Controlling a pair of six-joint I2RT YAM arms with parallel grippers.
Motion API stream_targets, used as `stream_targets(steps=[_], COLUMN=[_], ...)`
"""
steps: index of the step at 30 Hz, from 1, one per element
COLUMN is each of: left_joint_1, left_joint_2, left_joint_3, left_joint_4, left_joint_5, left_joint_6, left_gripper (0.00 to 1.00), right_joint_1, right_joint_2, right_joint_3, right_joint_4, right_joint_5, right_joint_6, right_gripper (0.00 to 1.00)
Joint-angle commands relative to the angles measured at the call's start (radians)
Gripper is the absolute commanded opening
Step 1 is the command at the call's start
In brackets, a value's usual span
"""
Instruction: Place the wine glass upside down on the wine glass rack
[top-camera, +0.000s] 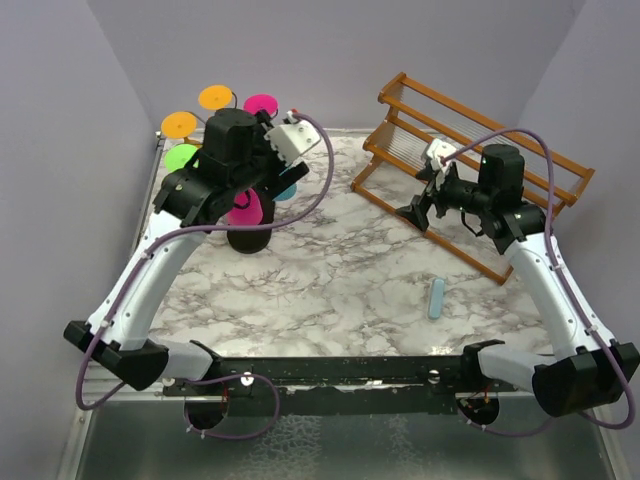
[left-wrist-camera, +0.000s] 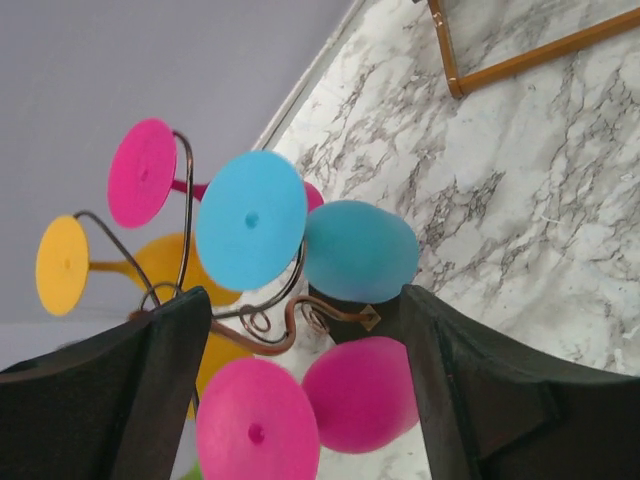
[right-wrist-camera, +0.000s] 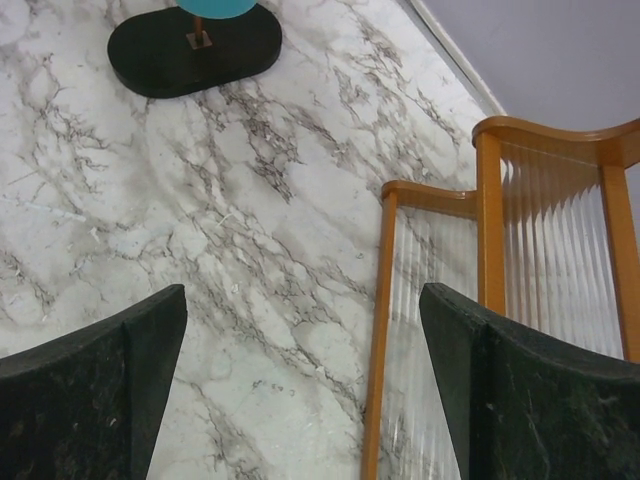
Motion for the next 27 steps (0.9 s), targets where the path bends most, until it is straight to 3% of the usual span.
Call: stream_targets(steps=[1,4,14,18,27], left_joint_1=[0.077,0.112,0.252,0.286,0.395], left_joint_2=[-0.095,-0.144,-0.313,-0.367,-0.487], left_joint_3=[-0.070,-0.101,-0.264,-0.349,-0.562], left_joint_4=[0.088,0.148,0.362,0.398,0.543], left_joint_5=[0.128,0.070,-0.270,-0.205,-0.036], left_joint_6=[-0.123,-0.173,-0.376,-0.359,-0.472], left_gripper=[0.86,0.98,0.99,0.99,0.99], right_joint_1=[-0.007,-0.007,-0.007,-0.007,-0.007], right_joint_2=[0.047,0.086,0.074,0.080,0.019], right_joint_3=[0.125,0.205,0.305,0.326,0.270], right_joint_4=[-0.124,-0.154,-0.069,-0.049,0.002], right_joint_5=[0.085,0.144,0.410,0.528,0.579], right_joint_6=[0.015,0.079,0.324,0.382,0.370], right_gripper=[1.00,1.00,1.00,1.00,1.00])
